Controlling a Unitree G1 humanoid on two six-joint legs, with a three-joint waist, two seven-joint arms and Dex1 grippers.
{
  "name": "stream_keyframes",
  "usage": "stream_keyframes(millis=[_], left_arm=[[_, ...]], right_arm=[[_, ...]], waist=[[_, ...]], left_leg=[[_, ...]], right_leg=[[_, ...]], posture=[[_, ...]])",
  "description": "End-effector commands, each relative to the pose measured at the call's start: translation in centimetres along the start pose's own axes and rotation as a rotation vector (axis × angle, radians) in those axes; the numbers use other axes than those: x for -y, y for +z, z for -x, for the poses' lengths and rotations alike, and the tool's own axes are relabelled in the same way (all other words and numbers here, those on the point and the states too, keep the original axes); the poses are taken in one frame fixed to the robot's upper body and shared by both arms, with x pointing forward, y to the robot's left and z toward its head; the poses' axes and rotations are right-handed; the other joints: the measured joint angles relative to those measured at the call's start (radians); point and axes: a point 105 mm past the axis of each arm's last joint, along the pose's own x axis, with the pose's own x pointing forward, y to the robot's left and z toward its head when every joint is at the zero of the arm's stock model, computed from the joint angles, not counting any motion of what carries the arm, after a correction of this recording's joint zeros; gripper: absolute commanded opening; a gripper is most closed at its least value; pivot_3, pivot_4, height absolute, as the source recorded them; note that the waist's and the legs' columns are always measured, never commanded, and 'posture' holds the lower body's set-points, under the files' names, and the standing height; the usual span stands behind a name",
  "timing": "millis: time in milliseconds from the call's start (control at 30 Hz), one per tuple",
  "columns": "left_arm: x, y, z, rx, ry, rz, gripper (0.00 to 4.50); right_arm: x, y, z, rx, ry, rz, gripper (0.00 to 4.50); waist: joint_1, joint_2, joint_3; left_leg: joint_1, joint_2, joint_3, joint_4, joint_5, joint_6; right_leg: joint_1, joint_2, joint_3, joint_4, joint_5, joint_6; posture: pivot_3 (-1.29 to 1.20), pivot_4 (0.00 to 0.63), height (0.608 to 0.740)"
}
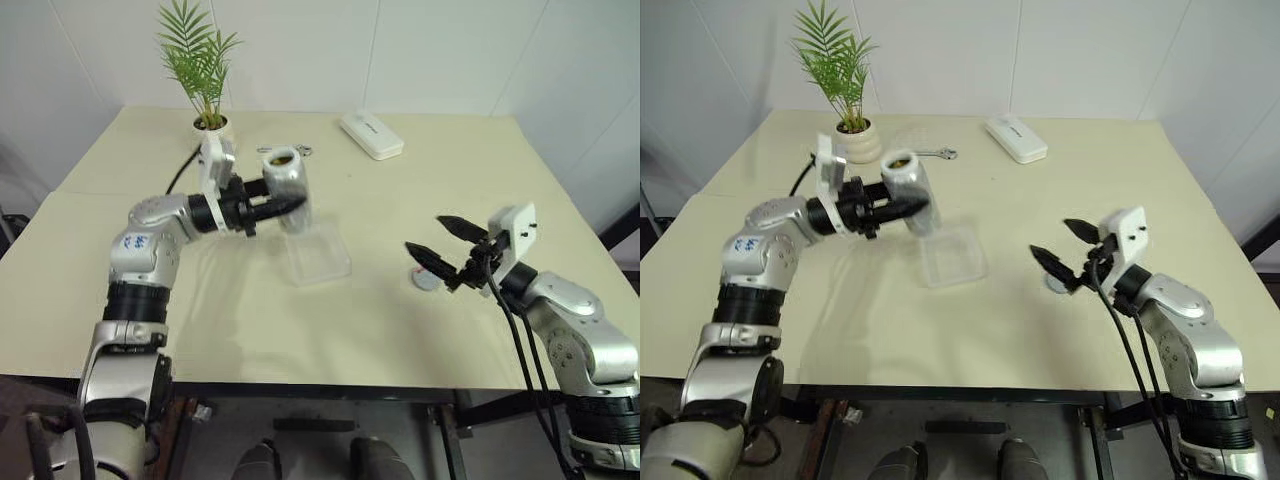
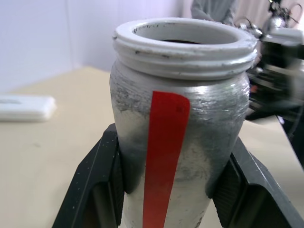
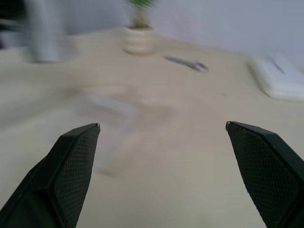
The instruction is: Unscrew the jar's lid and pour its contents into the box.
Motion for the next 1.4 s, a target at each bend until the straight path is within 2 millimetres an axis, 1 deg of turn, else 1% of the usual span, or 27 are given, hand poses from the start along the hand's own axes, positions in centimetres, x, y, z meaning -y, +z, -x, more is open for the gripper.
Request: stream_keyframes(millis=[33, 100, 167, 267, 367, 433, 467, 567, 633, 667, 733, 767, 800, 833, 867, 900, 933, 1000, 1100, 1133, 1167, 1200, 1233, 1300, 1333, 1367, 1400], left_arm=[[-1.6, 0.1, 0.5, -0.074, 0.055, -0.078, 1.94], [-2.7, -0.6, 0.4, -0.141, 0.097, -0.129, 1.94], [-3.1, -0.6, -0.3, -0.18, 0.097, -0.167, 1.94], [-3.0, -1.0, -1.2, -0.252, 0.072, -0.248, 1.94], [-3.9, -3.2, -1.2, -0.438, 0.121, -0.319, 1.94], [-4.3, -3.5, -1.4, -0.482, 0.156, -0.378, 1.94], [-4.3, -3.1, -1.9, -0.46, 0.162, -0.426, 1.94], [-4.1, -3.1, -3.1, -0.533, 0.181, -0.717, 1.94], [-4.5, -2.7, -3.8, -0.528, 0.25, -0.884, 1.94], [-4.5, -2.3, -4.1, -0.526, 0.269, -1.024, 1.94], [-4.3, -2.0, -4.6, -0.514, 0.273, -1.175, 1.94], [-3.9, -1.7, -4.9, -0.504, 0.251, -1.282, 1.94], [-3.3, -1.1, -5.4, -0.49, 0.223, -1.487, 1.94], [-2.6, -1.3, -5.8, -0.493, 0.147, -1.701, 1.94], [-2.0, -1.7, -6.0, -0.483, 0.08, -1.842, 1.94], [-1.9, -1.6, -6.1, -0.477, 0.058, -1.991, 1.94], [-2.0, -1.5, -6.1, -0.468, 0.052, -2.08, 1.94], [-1.6, -1.8, -6.2, -0.42, 0.001, -2.223, 1.94], [-1.7, -2.9, -6.0, -0.382, -0.069, -2.416, 1.94], [-1.6, -2.9, -6.0, -0.354, -0.067, -2.448, 1.94], [-1.7, -3.2, -6.1, -0.359, -0.109, -2.469, 1.94], [-1.3, -2.9, -6.3, -0.314, -0.11, -2.496, 1.94], [-1.3, -3.0, -6.4, -0.326, -0.145, -2.511, 1.94], [-1.1, -2.5, -6.7, -0.291, -0.156, -2.576, 1.94], [-1.0, -2.3, -6.8, -0.285, -0.158, -2.591, 1.94], [-1.5, -2.5, -6.7, -0.329, -0.172, -2.573, 1.94], [-1.4, -2.3, -6.7, -0.306, -0.167, -2.58, 1.94]], right_arm=[[-1.9, 1.7, -0.7, 0.007, 0.049, 0.032, 4.47], [-2.6, 1.6, -0.8, -0.01, 0.076, 0.028, 4.47], [-2.8, 0.9, -0.5, -0.038, 0.075, 0.021, 4.47], [-2.4, 0.4, -0.1, -0.053, 0.046, 0.055, 4.47], [-1.6, -0.5, 0.6, -0.054, 0.016, 0.038, 4.47], [-1.2, -1.4, 1.0, -0.081, -0.001, 0.042, 4.47], [-1.2, -1.7, 1.2, -0.091, -0.006, 0.036, 4.47], [-1.3, -2.4, 1.4, -0.105, -0.012, 0.034, 4.47], [-1.1, -2.5, 1.3, -0.097, -0.028, 0.029, 4.47], [-1.1, -2.6, 1.3, -0.094, -0.032, 0.028, 4.47], [-1.1, -2.6, 1.2, -0.092, -0.033, 0.029, 4.47], [-1.0, -2.6, 1.2, -0.089, -0.037, 0.028, 4.47], [-1.0, -2.6, 1.2, -0.081, -0.045, 0.026, 4.47], [-0.9, -2.6, 1.2, -0.074, -0.057, 0.022, 4.47], [-0.8, -2.6, 1.2, -0.069, -0.066, 0.02, 4.47], [-0.7, -2.5, 1.2, -0.06, -0.078, 0.014, 4.47], [-0.6, -2.5, 1.2, -0.055, -0.086, 0.011, 4.47], [-0.5, -2.5, 1.2, -0.047, -0.099, 0.004, 4.47], [-0.5, -2.4, 1.1, -0.018, -0.119, -0.019, 4.47], [-0.5, -2.4, 1.0, -0.011, -0.122, -0.026, 4.47], [-0.6, -2.4, 0.9, -0.006, -0.122, -0.032, 4.47], [-0.7, -2.4, 0.7, -0.003, -0.121, -0.036, 4.47], [-0.8, -2.5, 0.6, 0.0, -0.119, -0.039, 4.47], [-0.9, -2.6, 0.4, 0.007, -0.123, -0.047, 4.47], [-0.8, -2.6, 0.4, 0.009, -0.125, -0.048, 4.47], [-0.8, -2.6, 0.4, 0.011, -0.127, -0.049, 4.47], [-0.8, -2.6, 0.3, 0.019, -0.131, -0.054, 4.47]], waist=[[0.001, 0.0, 0.0], [0.003, 0.0, 0.0], [0.004, 0.0, 0.0], [0.015, 0.0, 0.0], [0.025, 0.0, 0.0], [0.026, 0.0, 0.0], [0.026, -0.001, 0.0], [0.026, -0.001, 0.0], [0.027, -0.001, 0.0], [0.027, -0.001, 0.0], [0.027, -0.001, 0.0], [0.027, -0.001, 0.0], [0.026, -0.001, 0.0], [0.025, -0.001, 0.0], [0.026, -0.001, 0.0], [0.027, -0.001, 0.0], [0.03, -0.001, 0.0], [0.031, -0.001, 0.0], [0.032, -0.001, 0.0], [0.033, -0.001, 0.0], [0.033, -0.001, 0.0], [0.032, -0.001, 0.0], [0.03, -0.001, 0.001], [0.031, -0.001, 0.001], [0.031, -0.001, 0.0], [0.031, -0.001, 0.0], [0.031, -0.001, 0.0]], left_leg=[[0.0, 0.0, 0.0, 0.0, 0.0, 0.0], [0.0, 0.0, 0.0, 0.0, 0.0, 0.0], [-0.001, 0.0, 0.0, 0.0, 0.0, 0.0], [-0.002, 0.0, 0.0, 0.0, -0.001, 0.0], [-0.003, 0.0, 0.001, 0.0, -0.002, 0.0], [-0.003, 0.0, 0.001, 0.0, -0.002, 0.001], [-0.003, 0.0, 0.001, 0.0, -0.002, 0.001], [-0.003, 0.0, 0.001, 0.0, -0.002, 0.001], [-0.003, 0.0, 0.001, 0.0, -0.002, 0.001], [-0.003, 0.0, 0.001, 0.0, -0.002, 0.0], [-0.002, 0.0, 0.001, 0.0, -0.002, 0.0], [-0.002, 0.0, 0.001, 0.0, -0.002, 0.0], [-0.002, 0.0, 0.002, 0.0, -0.002, 0.0], [-0.002, 0.0, 0.002, 0.0, -0.002, 0.0], [-0.002, 0.0, 0.002, 0.0, -0.002, 0.0], [-0.002, 0.0, 0.002, 0.0, -0.002, 0.0], [-0.002, 0.0, 0.002, 0.0, -0.003, 0.0], [-0.002, -0.001, 0.003, 0.0, -0.003, -0.001], [-0.002, -0.001, 0.003, 0.0, -0.003, 0.0], [-0.002, -0.001, 0.003, 0.0, -0.003, 0.0], [-0.002, -0.001, 0.003, 0.0, -0.003, 0.0], [-0.002, -0.001, 0.003, 0.0, -0.003, 0.0], [-0.002, -0.001, 0.003, 0.0, -0.003, 0.0], [-0.002, -0.001, 0.003, 0.0, -0.003, -0.001], [-0.002, -0.001, 0.003, 0.0, -0.003, -0.001], [-0.002, -0.001, 0.003, 0.0, -0.003, -0.001], [-0.002, -0.001, 0.003, 0.0, -0.003, -0.001]], right_leg=[[0.0, 0.0, 0.0, -0.001, 0.0, 0.0], [0.0, 0.0, 0.0, -0.001, 0.0, 0.0], [0.0, 0.0, 0.0, -0.002, 0.0, 0.0], [0.0, 0.0, -0.001, -0.004, 0.0, 0.0], [0.0, 0.0, 0.0, -0.005, 0.0, 0.0], [0.0, 0.0, 0.0, -0.005, -0.001, 0.001], [0.0, 0.0, 0.0, -0.005, -0.001, 0.001], [0.0, 0.0, 0.0, -0.005, -0.001, 0.001], [0.0, 0.0, 0.0, -0.005, -0.001, 0.001], [0.0, 0.0, 0.0, -0.005, -0.001, 0.001], [0.0, 0.0, 0.0, -0.004, -0.001, 0.002], [0.0, 0.0, 0.0, -0.004, -0.001, 0.002], [0.0, 0.0, 0.0, -0.004, -0.001, 0.002], [0.0, 0.0, 0.001, -0.004, -0.001, 0.002], [0.0, 0.0, 0.001, -0.004, -0.001, 0.002], [0.0, 0.0, 0.001, -0.004, -0.001, 0.002], [0.0, 0.0, 0.001, -0.004, -0.001, 0.002], [0.0, 0.0, 0.001, -0.004, -0.001, 0.002], [0.0, 0.0, 0.001, -0.004, 0.0, 0.003], [0.0, 0.0, 0.001, -0.004, -0.001, 0.003], [0.0, 0.0, 0.001, -0.004, -0.001, 0.003], [0.0, 0.0, 0.001, -0.004, -0.001, 0.003], [-0.001, 0.0, 0.001, -0.004, -0.001, 0.003], [-0.001, 0.0, 0.001, -0.004, -0.001, 0.003], [-0.001, 0.0, 0.001, -0.004, -0.001, 0.003], [-0.001, 0.0, 0.001, -0.004, -0.001, 0.003], [-0.001, 0.0, 0.001, -0.004, -0.001, 0.003]], posture=[[0.0, 0.15, 0.74], [0.0, 0.15, 0.74], [0.0, 0.15, 0.74], [0.0, 0.15, 0.74], [0.0, 0.15, 0.74], [0.0, 0.15, 0.74], [0.0, 0.15, 0.74], [0.0, 0.15, 0.74], [0.0, 0.15, 0.74], [0.0, 0.15, 0.74], [0.0, 0.15, 0.74], [0.0, 0.15, 0.74], [0.0, 0.15, 0.74], [0.0, 0.15, 0.74], [0.0, 0.15, 0.74], [0.0, 0.15, 0.74], [0.0, 0.15, 0.74], [0.0, 0.15, 0.74], [0.0, 0.15, 0.74], [0.0, 0.15, 0.74], [0.0, 0.15, 0.74], [0.0, 0.15, 0.74], [0.0, 0.15, 0.74], [0.0, 0.15, 0.74], [0.0, 0.15, 0.74], [0.0, 0.15, 0.74], [0.0, 0.15, 0.74]])
